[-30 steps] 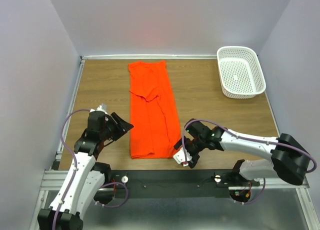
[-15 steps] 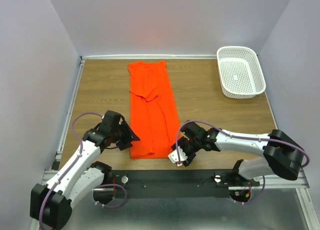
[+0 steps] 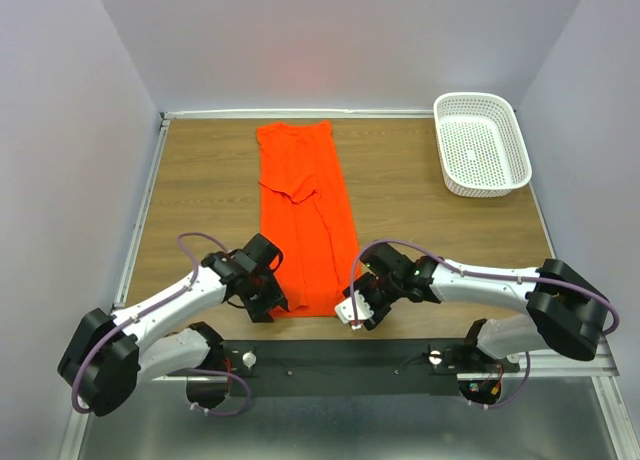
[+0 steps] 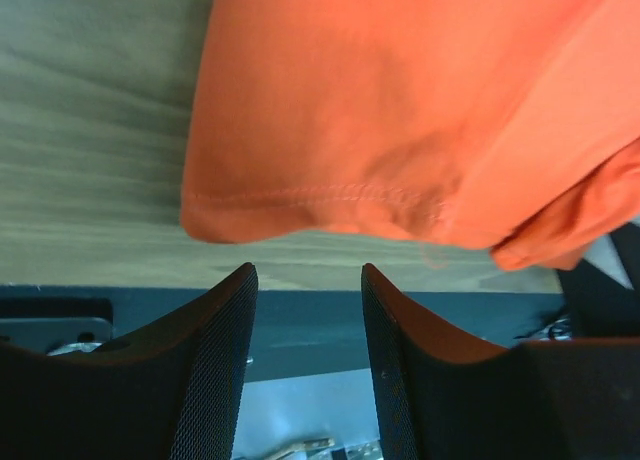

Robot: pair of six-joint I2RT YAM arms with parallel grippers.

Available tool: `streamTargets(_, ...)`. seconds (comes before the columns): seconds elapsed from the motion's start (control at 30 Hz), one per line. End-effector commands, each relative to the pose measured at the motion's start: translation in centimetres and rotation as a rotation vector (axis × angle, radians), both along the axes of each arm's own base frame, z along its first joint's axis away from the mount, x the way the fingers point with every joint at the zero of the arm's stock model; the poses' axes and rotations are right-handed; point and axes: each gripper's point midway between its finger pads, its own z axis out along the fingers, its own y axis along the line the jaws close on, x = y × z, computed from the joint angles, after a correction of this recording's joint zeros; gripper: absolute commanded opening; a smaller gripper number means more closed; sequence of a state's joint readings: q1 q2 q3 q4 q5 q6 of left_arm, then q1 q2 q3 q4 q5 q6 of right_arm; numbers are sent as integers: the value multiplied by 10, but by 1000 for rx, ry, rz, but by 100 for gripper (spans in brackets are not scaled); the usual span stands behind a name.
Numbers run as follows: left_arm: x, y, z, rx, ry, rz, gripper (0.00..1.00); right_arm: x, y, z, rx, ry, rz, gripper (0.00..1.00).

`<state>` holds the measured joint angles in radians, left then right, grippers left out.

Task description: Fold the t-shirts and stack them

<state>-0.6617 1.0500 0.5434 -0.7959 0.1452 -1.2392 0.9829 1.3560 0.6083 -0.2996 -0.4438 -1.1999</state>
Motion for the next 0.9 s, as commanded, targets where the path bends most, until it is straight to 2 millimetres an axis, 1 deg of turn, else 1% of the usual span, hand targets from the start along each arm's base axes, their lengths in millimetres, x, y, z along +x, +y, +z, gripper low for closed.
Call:
streamTargets(0.0, -4, 4, 2, 56, 12, 69, 54, 1, 4, 5, 20, -12, -10, 64)
streamTargets(0.17, 1, 5, -3, 70, 2, 123, 55, 1, 7, 7, 28, -9, -4, 64)
streamTargets(0.27, 13, 2, -8, 73, -30, 151, 57, -1, 7, 8, 37, -1, 2, 64)
streamTargets(0.37, 18, -1, -11, 72, -39, 156, 57, -2, 6, 7, 35, 3, 3, 64)
streamTargets(0.6, 15, 3, -21, 120, -1, 143, 59, -2, 8, 9, 40, 7, 4, 64)
streamTargets(0.73, 10, 8, -29, 171, 44, 120, 59, -3, 8, 9, 42, 8, 5, 64)
streamTargets(0.87, 9, 8, -39, 204, 72, 97, 57, -2, 9, 11, 49, 6, 5, 64)
